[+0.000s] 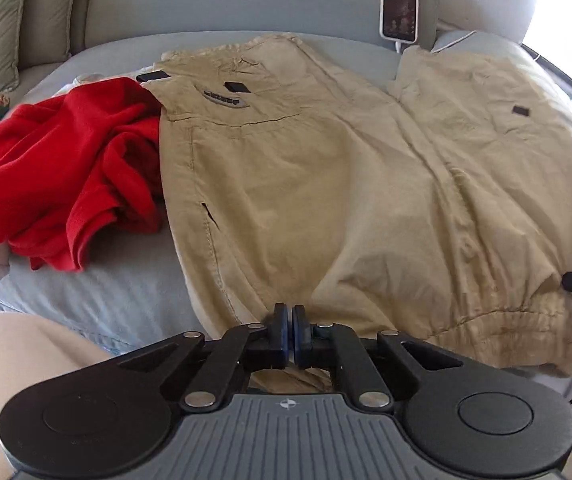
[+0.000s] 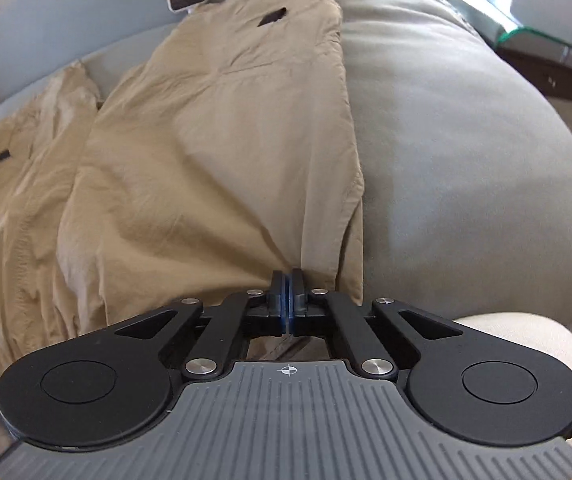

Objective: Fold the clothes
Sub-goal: 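Lower the trousers onto the sofa and open both grippers, then move both tools over the trouser leg toward the waistband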

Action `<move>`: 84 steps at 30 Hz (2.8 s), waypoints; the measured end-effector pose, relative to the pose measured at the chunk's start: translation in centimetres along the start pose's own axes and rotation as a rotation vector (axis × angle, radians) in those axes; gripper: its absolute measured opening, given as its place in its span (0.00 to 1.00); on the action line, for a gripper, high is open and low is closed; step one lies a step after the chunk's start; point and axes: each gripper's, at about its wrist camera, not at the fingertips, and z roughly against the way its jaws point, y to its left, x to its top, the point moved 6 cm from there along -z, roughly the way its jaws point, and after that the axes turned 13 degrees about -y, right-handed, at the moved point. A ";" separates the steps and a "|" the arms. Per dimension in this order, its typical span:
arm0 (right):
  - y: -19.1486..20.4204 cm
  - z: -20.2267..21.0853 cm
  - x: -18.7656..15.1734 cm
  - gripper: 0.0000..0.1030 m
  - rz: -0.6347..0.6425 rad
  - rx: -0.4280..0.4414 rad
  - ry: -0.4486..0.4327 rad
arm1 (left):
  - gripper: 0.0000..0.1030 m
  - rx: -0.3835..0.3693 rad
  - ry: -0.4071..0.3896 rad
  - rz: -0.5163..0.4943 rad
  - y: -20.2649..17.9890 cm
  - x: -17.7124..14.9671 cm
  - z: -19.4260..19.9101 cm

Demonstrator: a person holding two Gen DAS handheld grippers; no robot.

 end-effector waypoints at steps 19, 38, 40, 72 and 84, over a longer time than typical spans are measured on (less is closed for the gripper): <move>8.2 12.8 7.1 0.48 -0.050 0.403 -0.149 | 0.50 -0.010 -0.223 0.102 2.3 5.8 7.4; 3.3 9.7 14.6 0.77 -0.212 0.326 -0.157 | 0.16 -0.283 -0.139 0.041 -3.5 7.5 3.2; 0.4 10.3 15.0 0.76 -0.237 0.290 -0.190 | 0.20 -0.341 -0.110 0.014 -5.9 7.1 2.8; -7.3 -5.0 15.5 0.15 -0.061 0.358 0.044 | 0.01 -0.450 -0.048 -0.358 -28.6 2.8 -6.3; -8.5 -12.3 23.8 0.41 -0.225 0.368 -0.069 | 0.53 -0.342 -0.156 -0.570 -30.1 0.4 -7.1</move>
